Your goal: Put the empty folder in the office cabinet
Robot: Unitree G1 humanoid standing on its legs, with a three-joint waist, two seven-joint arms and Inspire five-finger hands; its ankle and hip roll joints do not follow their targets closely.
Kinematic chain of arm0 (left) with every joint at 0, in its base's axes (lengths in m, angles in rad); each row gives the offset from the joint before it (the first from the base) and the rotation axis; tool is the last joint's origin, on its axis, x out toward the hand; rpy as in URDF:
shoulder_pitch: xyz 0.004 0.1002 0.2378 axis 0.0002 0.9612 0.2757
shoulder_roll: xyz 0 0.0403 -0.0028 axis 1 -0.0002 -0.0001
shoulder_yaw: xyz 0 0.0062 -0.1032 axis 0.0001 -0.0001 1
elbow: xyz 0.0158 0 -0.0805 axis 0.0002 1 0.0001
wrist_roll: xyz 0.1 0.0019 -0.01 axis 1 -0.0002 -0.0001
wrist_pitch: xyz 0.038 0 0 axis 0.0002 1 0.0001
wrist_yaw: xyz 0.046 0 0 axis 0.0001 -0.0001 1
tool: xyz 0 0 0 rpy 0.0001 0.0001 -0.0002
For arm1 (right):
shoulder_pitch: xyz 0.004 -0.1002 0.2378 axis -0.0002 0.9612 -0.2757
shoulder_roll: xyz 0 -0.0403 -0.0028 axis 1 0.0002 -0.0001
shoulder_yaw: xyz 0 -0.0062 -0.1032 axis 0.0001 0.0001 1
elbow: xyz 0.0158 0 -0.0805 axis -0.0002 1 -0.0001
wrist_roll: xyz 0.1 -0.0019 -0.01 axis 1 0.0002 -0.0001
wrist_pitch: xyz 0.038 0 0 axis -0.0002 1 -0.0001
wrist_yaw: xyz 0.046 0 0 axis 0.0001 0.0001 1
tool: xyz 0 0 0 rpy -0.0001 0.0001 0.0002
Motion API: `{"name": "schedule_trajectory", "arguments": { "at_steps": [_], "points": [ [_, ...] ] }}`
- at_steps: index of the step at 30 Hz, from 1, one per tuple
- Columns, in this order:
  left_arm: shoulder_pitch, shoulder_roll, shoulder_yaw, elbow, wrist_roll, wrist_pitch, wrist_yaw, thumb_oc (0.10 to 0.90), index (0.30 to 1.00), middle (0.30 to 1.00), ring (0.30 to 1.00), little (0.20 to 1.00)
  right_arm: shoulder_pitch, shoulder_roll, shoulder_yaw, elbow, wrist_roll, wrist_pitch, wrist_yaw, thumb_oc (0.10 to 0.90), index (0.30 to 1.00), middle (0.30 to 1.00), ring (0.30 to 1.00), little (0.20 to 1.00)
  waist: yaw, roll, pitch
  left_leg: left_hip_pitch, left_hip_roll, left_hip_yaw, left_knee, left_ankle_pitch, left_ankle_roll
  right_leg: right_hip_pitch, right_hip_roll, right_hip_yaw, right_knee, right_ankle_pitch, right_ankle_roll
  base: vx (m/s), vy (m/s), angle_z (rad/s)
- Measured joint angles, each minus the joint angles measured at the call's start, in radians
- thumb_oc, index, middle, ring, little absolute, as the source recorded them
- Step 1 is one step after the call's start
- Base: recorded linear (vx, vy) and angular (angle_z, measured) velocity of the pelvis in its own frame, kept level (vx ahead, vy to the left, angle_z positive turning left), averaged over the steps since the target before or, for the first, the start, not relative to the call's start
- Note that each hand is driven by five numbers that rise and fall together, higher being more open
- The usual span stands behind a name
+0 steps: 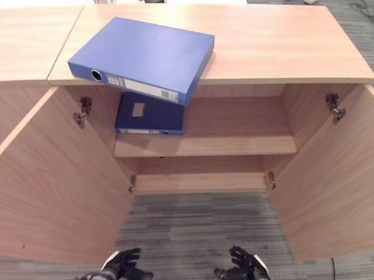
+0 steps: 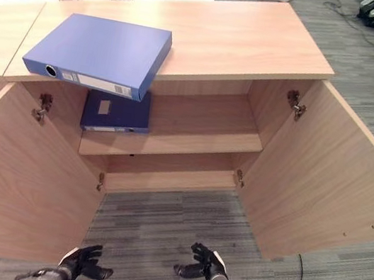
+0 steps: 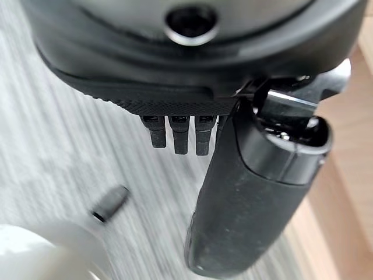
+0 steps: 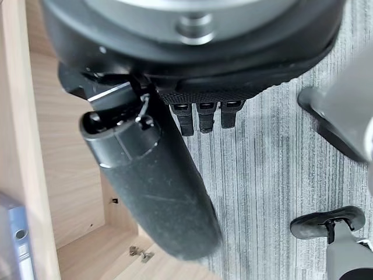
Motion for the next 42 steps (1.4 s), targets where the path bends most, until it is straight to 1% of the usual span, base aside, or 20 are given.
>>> {"name": "schedule_trajectory", "arguments": {
  "at_steps": [3, 5, 6, 7, 8, 9, 10, 11, 13, 18, 19, 22, 26, 29, 30, 33, 34, 36, 38, 42],
  "points": [
    [0.007, -0.003, -0.001, 0.018, 0.001, 0.016, -0.004, 0.8, 0.9, 0.9, 0.9, 0.9, 0.017, -0.034, -0.022, 0.008, 0.001, -0.002, -0.015, 0.8, 0.9, 0.9, 0.9, 0.9, -0.005, 0.032, 0.006, 0.007, 0.012, -0.015, -0.028, 0.023, 0.003, -0.044, -0.033, -0.001, -0.085, 0.026, 0.061, 0.26, -0.191, 0.19],
    [0.006, -0.008, -0.001, 0.023, 0.002, 0.018, -0.005, 0.8, 0.9, 0.9, 0.9, 0.9, 0.032, -0.039, -0.07, 0.009, 0.003, -0.004, -0.016, 0.8, 0.9, 0.9, 0.9, 0.9, -0.031, 0.035, 0.008, 0.014, 0.01, -0.045, -0.028, 0.026, -0.003, -0.05, -0.086, 0.016, -0.243, 0.109, 0.107, 0.24, -0.097, 0.4],
    [0.005, -0.008, -0.001, 0.021, 0.003, 0.018, -0.005, 0.8, 0.9, 0.9, 0.9, 0.9, 0.045, -0.039, -0.083, 0.01, 0.006, -0.003, -0.017, 0.8, 0.9, 0.9, 0.9, 0.9, -0.034, 0.038, 0.011, 0.028, 0.015, -0.047, -0.028, 0.035, -0.023, -0.057, -0.101, 0.032, -0.268, 0.138, 0.105, 0.29, -0.127, 0.34],
    [0.005, -0.002, -0.003, 0.022, 0.017, 0.018, -0.005, 0.8, 0.9, 0.9, 0.9, 0.9, 0.056, -0.037, -0.085, 0.026, 0.021, -0.005, -0.02, 0.8, 0.9, 0.9, 0.9, 0.9, -0.036, 0.029, 0.013, 0.059, 0.021, -0.047, -0.029, 0.034, -0.032, -0.064, -0.11, 0.091, -0.269, 0.178, 0.103, 0.25, -0.19, 0.57],
    [0.013, 0.026, -0.006, 0.011, 0.038, 0.012, -0.006, 0.8, 0.9, 0.9, 0.9, 0.9, 0.09, -0.025, -0.085, 0.038, 0.025, -0.007, -0.019, 0.8, 0.9, 0.9, 0.9, 0.9, -0.048, -0.02, 0.009, 0.106, 0.015, -0.083, -0.034, 0.021, -0.073, -0.02, -0.103, 0.152, -0.257, 0.151, 0.114, 0.33, -0.279, 0.82],
    [0.003, 0.017, -0.008, 0.013, 0.041, 0.009, -0.001, 0.8, 0.9, 0.9, 0.9, 0.9, 0.095, -0.03, -0.095, 0.075, 0.03, -0.01, -0.017, 0.8, 0.9, 0.9, 0.9, 0.9, -0.058, -0.021, 0.003, 0.119, 0.024, -0.117, -0.034, 0.02, -0.123, -0.009, -0.099, 0.164, -0.242, 0.242, 0.074, 0.31, -0.304, 0.9],
    [-0.005, -0.015, -0.009, 0.009, 0.041, 0.009, -0.001, 0.8, 0.9, 0.9, 0.9, 0.9, 0.1, -0.054, -0.117, 0.086, 0.032, -0.001, -0.022, 0.8, 0.9, 0.9, 0.9, 0.9, -0.056, 0.012, -0.004, 0.106, 0.058, -0.125, -0.034, 0.013, -0.135, -0.015, -0.077, 0.147, -0.221, 0.224, 0.06, 0.24, -0.233, 0.51],
    [-0.002, -0.054, -0.008, -0.021, 0.041, 0.0, -0.01, 0.8, 0.9, 0.9, 0.9, 0.9, 0.09, -0.088, -0.134, 0.111, 0.04, -0.004, -0.033, 0.8, 0.9, 0.9, 0.9, 0.9, -0.052, 0.064, -0.011, 0.092, 0.081, -0.117, -0.022, 0.038, -0.115, -0.013, -0.038, 0.134, -0.223, 0.216, 0.057, 0.25, -0.247, 0.22],
    [-0.013, -0.092, -0.008, -0.031, 0.04, -0.006, -0.01, 0.8, 0.9, 0.9, 0.9, 0.9, 0.077, -0.126, -0.155, 0.122, 0.042, -0.001, -0.037, 0.8, 0.9, 0.9, 0.9, 0.9, -0.057, 0.085, -0.012, 0.078, 0.092, -0.09, -0.008, 0.064, -0.122, -0.001, -0.026, 0.117, -0.244, 0.221, 0.039, 0.19, -0.217, 0.17],
    [-0.048, -0.112, -0.028, -0.029, 0.037, -0.013, -0.012, 0.8, 0.9, 0.9, 0.9, 0.9, 0.062, -0.15, -0.161, 0.123, 0.061, -0.004, -0.034, 0.8, 0.9, 0.9, 0.9, 0.9, -0.073, 0.056, -0.008, 0.047, 0.142, -0.113, 0.103, 0.157, -0.194, 0.082, -0.013, 0.051, -0.259, 0.175, 0.039, 0.17, -0.302, 0.35],
    [-0.052, -0.102, -0.028, -0.027, 0.037, -0.012, -0.012, 0.8, 0.9, 0.9, 0.9, 0.9, 0.062, -0.127, -0.163, 0.123, 0.061, -0.005, -0.033, 0.8, 0.9, 0.9, 0.9, 0.9, -0.074, 0.039, -0.007, 0.019, 0.165, -0.117, 0.148, 0.173, -0.219, 0.089, -0.002, 0.04, -0.26, 0.163, 0.029, 0.09, -0.188, 0.3],
    [-0.048, -0.092, -0.028, -0.015, 0.035, -0.008, -0.011, 0.8, 0.9, 0.9, 0.9, 0.9, 0.049, -0.099, -0.161, 0.124, 0.06, -0.005, -0.031, 0.8, 0.9, 0.9, 0.9, 0.9, -0.062, 0.031, 0.008, -0.015, 0.218, -0.134, 0.229, 0.212, -0.272, 0.116, 0.029, 0.018, -0.261, 0.137, -0.001, 0.09, -0.182, 0.17],
    [-0.011, -0.084, -0.027, -0.006, 0.03, -0.004, -0.007, 0.8, 0.9, 0.9, 0.9, 0.9, 0.032, -0.086, -0.151, 0.124, 0.061, -0.006, -0.022, 0.8, 0.9, 0.9, 0.9, 0.9, -0.053, 0.002, 0.037, -0.064, 0.277, -0.162, 0.385, 0.32, -0.252, 0.183, 0.048, -0.005, -0.26, 0.096, -0.058, 0.09, -0.082, 0.12],
    [-0.003, -0.089, -0.027, -0.003, 0.03, -0.004, -0.01, 0.8, 0.9, 0.9, 0.9, 0.9, 0.014, -0.093, -0.152, 0.126, 0.061, -0.006, -0.025, 0.8, 0.9, 0.9, 0.9, 0.9, -0.059, 0.004, 0.043, -0.049, 0.294, -0.101, 0.392, 0.314, -0.259, 0.205, 0.054, -0.005, -0.259, 0.079, -0.068, 0.19, 0.047, 0.02],
    [-0.006, -0.087, -0.027, 0.003, 0.031, -0.005, -0.01, 0.8, 0.9, 0.9, 0.9, 0.9, 0.021, -0.098, -0.15, 0.126, 0.061, -0.007, -0.026, 0.8, 0.9, 0.9, 0.9, 0.9, -0.061, -0.002, 0.046, -0.01, 0.295, -0.044, 0.309, 0.278, -0.273, 0.211, 0.057, -0.009, -0.26, 0.081, -0.064, 0.13, 0.063, 0.11],
    [-0.018, -0.087, -0.03, 0.0, 0.034, -0.006, -0.013, 0.8, 0.9, 0.9, 0.9, 0.9, 0.034, -0.107, -0.156, 0.126, 0.06, -0.004, -0.026, 0.8, 0.9, 0.9, 0.9, 0.9, -0.053, 0.006, 0.05, 0.028, 0.225, -0.034, 0.038, 0.233, -0.243, 0.21, 0.072, -0.006, -0.26, 0.084, -0.048, 0.25, 0.158, 0.01],
    [-0.017, -0.086, -0.03, 0.001, 0.036, -0.006, -0.012, 0.8, 0.9, 0.9, 0.9, 0.9, 0.043, -0.112, -0.146, 0.126, 0.06, -0.005, -0.026, 0.8, 0.9, 0.9, 0.9, 0.9, -0.051, 0.029, 0.043, 0.032, 0.203, -0.049, -0.025, 0.267, -0.178, 0.212, 0.088, -0.003, -0.258, 0.09, -0.03, 0.21, 0.077, -0.08],
    [-0.023, -0.055, -0.026, 0.012, 0.04, -0.004, -0.009, 0.8, 0.9, 0.9, 0.9, 0.9, 0.053, -0.075, -0.128, 0.131, 0.059, -0.005, -0.023, 0.8, 0.9, 0.9, 0.9, 0.9, -0.045, -0.01, 0.042, 0.046, 0.197, -0.06, -0.028, 0.17, -0.154, 0.215, 0.094, 0.01, -0.265, 0.076, 0.008, 0.18, 0.076, -0.02],
    [-0.019, -0.008, -0.025, 0.017, 0.041, -0.001, -0.006, 0.8, 0.9, 0.9, 0.9, 0.9, 0.063, -0.013, -0.12, 0.158, 0.058, -0.003, -0.013, 0.8, 0.9, 0.9, 0.9, 0.9, -0.031, -0.065, 0.038, 0.054, 0.168, -0.057, -0.028, 0.155, -0.141, 0.217, 0.075, 0.055, -0.261, 0.081, 0.013, 0.19, 0.153, 0.02],
    [0.009, 0.02, -0.013, 0.018, 0.041, 0.003, -0.004, 0.8, 0.9, 0.9, 0.9, 0.9, 0.08, 0.034, -0.102, 0.158, 0.056, -0.002, -0.005, 0.8, 0.9, 0.9, 0.9, 0.9, -0.012, -0.074, 0.013, 0.071, 0.146, -0.041, -0.028, 0.138, -0.142, 0.22, 0.054, 0.076, -0.26, 0.09, 0.027, 0.11, 0.142, -0.08]
  ]
}}
